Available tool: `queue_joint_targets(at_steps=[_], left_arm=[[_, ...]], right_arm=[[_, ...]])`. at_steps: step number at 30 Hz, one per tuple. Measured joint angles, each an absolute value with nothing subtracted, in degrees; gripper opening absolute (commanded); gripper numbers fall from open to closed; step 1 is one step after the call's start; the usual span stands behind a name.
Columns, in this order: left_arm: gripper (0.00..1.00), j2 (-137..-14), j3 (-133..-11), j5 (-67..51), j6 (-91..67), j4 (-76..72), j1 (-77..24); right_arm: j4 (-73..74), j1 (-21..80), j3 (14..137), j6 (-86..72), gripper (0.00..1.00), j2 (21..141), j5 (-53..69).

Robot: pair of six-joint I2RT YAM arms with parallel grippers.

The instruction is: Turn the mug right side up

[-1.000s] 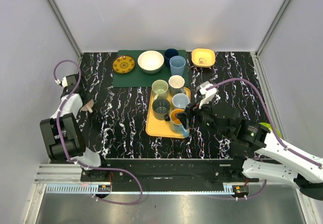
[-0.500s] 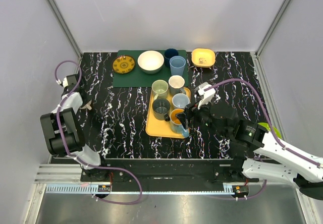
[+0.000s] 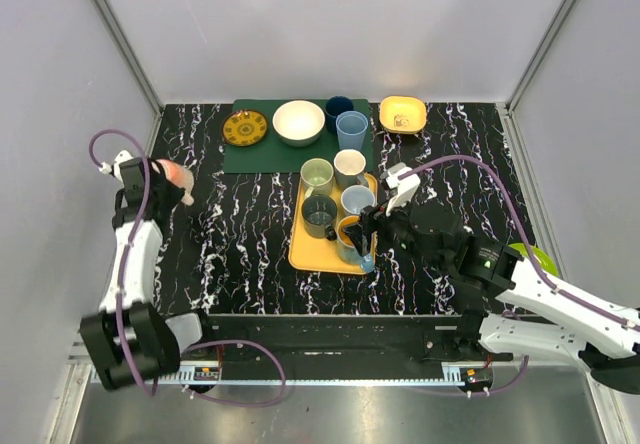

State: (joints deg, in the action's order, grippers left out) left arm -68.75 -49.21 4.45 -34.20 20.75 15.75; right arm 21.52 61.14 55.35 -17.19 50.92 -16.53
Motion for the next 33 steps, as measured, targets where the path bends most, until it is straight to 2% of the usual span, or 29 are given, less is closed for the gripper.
queue_joint_targets(at_steps=[6,11,16,19,26,33], left_arm=[[0.0,-51.31,-43.2,-4.12,-42.11,16.36,8.25],[0.0,-43.05,-37.5,-9.17,-49.63,8.45,-8.36],[0.0,-36.64,-33.91,-12.47,-56.18,0.08,-21.02],[0.0,-34.04,-33.61,-12.64,-58.74,-3.79,-24.58],[0.0,-31.18,-33.21,-11.94,-63.05,-11.44,-30.68],[0.0,-31.16,-32.23,-10.83,-64.36,-12.62,-34.37]], right_arm=[[17.37,61.14,54.78,-20.18,0.76,52.27,-13.63],[10.59,60.66,52.58,-25.74,0.81,53.67,-8.23],[-1.89,54.04,48.62,-36.05,0.86,54.24,6.52],[-12.12,49.65,44.05,-44.31,0.86,54.41,13.89],[-26.0,48.73,42.81,-54.33,0.82,60.18,22.85],[-31.51,48.75,44.99,-56.88,0.79,65.6,26.0]])
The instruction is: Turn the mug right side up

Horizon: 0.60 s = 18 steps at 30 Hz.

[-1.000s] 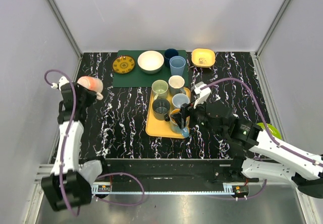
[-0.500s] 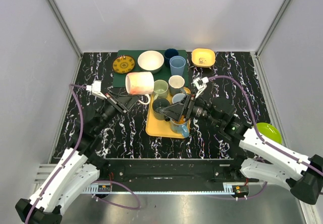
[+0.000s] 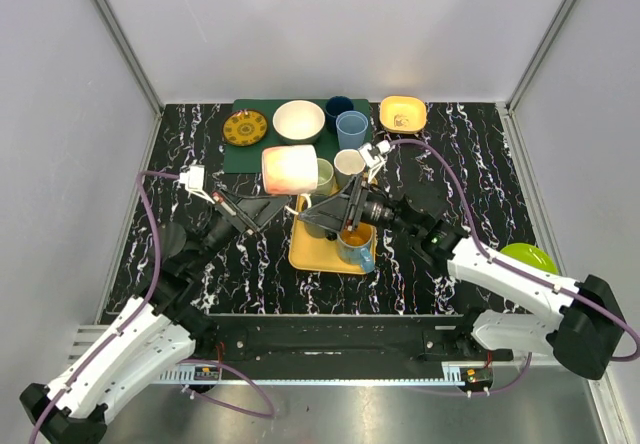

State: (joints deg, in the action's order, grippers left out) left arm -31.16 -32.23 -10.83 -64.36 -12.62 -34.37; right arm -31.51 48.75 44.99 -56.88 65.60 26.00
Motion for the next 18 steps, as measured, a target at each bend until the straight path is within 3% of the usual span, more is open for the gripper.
queue_joint_targets(at_steps=[5,8,9,15,18], left_arm=[[0.0,-31.22,-31.83,-9.87,-64.79,-13.85,-35.97],[0.0,-31.22,-31.29,-8.86,-65.08,-14.87,-36.88],[0.0,-31.22,-31.27,-8.29,-65.14,-15.14,-37.12],[0.0,-31.22,-31.24,-6.98,-65.25,-15.97,-38.26],[0.0,-31.2,-31.22,-6.11,-65.34,-16.01,-38.28]], right_arm=[[-34.85,48.73,47.66,-56.86,0.73,68.16,26.22],[-35.24,48.73,48.71,-56.64,0.63,69.34,26.15],[-35.35,48.69,48.99,-56.6,0.55,69.91,26.06],[-35.88,48.69,49.67,-56.34,0.34,72.9,26.15],[-36.56,48.66,50.24,-56.93,0.14,73.63,26.57]])
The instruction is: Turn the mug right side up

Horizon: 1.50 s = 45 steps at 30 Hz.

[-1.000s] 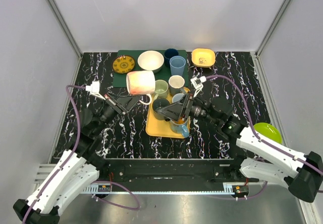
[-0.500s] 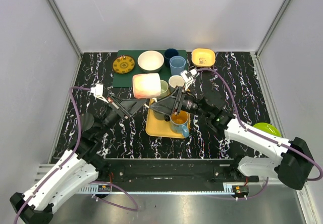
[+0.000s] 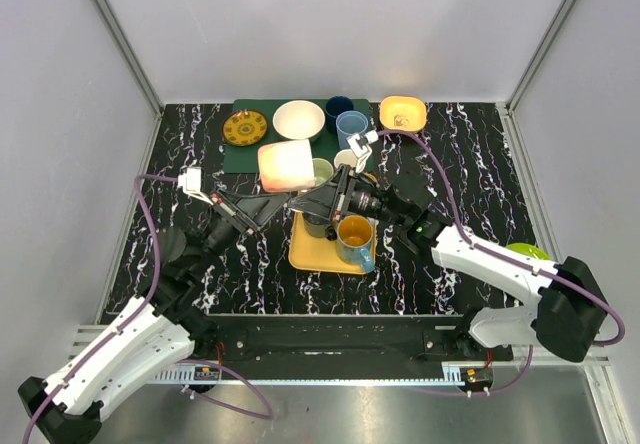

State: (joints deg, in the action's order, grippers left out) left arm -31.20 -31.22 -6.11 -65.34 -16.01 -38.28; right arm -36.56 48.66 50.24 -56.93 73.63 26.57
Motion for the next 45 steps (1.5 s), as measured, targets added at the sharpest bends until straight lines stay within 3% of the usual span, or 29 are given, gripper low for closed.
queue_joint_targets(at_steps=[2,7,9,10,12,14,17,23,28,35,45], left_arm=[[0.0,-31.05,-31.18,-5.85,-65.54,-16.49,-38.33],[0.01,-29.91,-31.09,-5.8,-64.97,-16.29,-38.59],[0.16,-29.41,-31.09,-5.74,-64.73,-15.64,-38.68],[0.39,-29.08,-31.09,-5.63,-64.55,-14.98,-38.72],[0.56,-28.38,-31.09,-5.32,-63.94,-13.5,-38.79],[0.65,-26.87,-31.14,-4.56,-62.94,-11.46,-38.96],[0.71,-24.01,-31.88,-2.46,-60.38,-6.33,-39.2],[0.73,-16.75,-36.6,8.54,-54.43,7.38,-39.2],[0.72,-12.78,-39.13,19.18,-52.77,21.65,-39.2],[0.71,-12.84,-38.02,25.21,-53.56,35.11,-39.2],[0.71,-11.29,-36.6,27.64,-54.33,39.9,-39.2]], right_arm=[[-37.8,48.6,50.41,-57.12,0.0,73.73,27.05],[-37.82,48.47,51.05,-56.86,0.0,73.89,28.36],[-36.75,48.47,51.46,-56.18,0.0,73.89,28.77],[-35.68,48.49,51.9,-55.33,0.0,73.87,28.99],[-32.16,48.53,52.97,-53.23,0.0,73.36,29.34],[-25.85,48.58,54.06,-49.8,0.0,72.1,28.62],[-14.48,48.4,56.29,-44.18,0.0,69.91,26.0],[8.05,49.1,62.04,-32.97,0.0,66.46,18.92],[23.57,57.84,68.42,-23.73,0.0,68.55,7.49],[32.67,65.25,67.07,-18.59,0.0,74.13,-2.37],[33.19,67.16,62.96,-17.98,0.0,82.98,-8.49]])
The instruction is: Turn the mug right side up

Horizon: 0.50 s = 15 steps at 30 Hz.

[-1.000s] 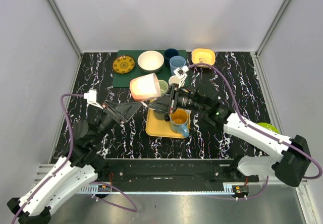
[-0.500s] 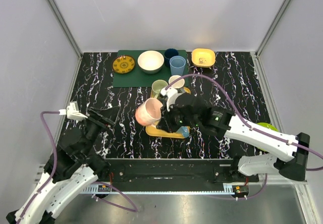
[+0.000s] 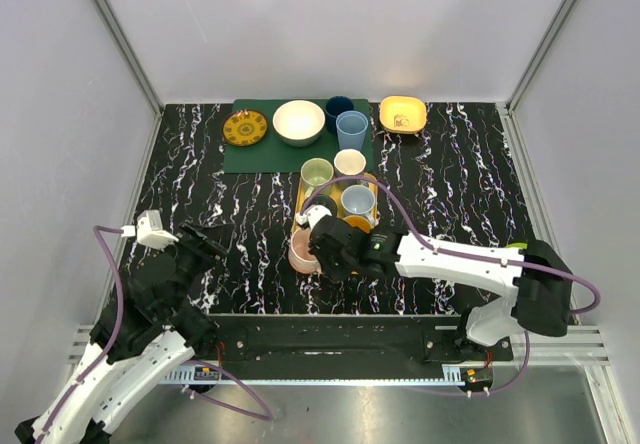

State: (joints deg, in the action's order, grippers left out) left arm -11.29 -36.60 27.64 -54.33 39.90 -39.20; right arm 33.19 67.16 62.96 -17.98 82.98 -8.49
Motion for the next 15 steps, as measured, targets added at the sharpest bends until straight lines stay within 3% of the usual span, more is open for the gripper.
queue_joint_targets(at_steps=[15], left_arm=[[0.71,-9.74,-34.76,27.75,-54.7,41.08,-39.2]], right_arm=[[31.11,67.07,62.96,-19.11,0.0,93.01,-12.97]])
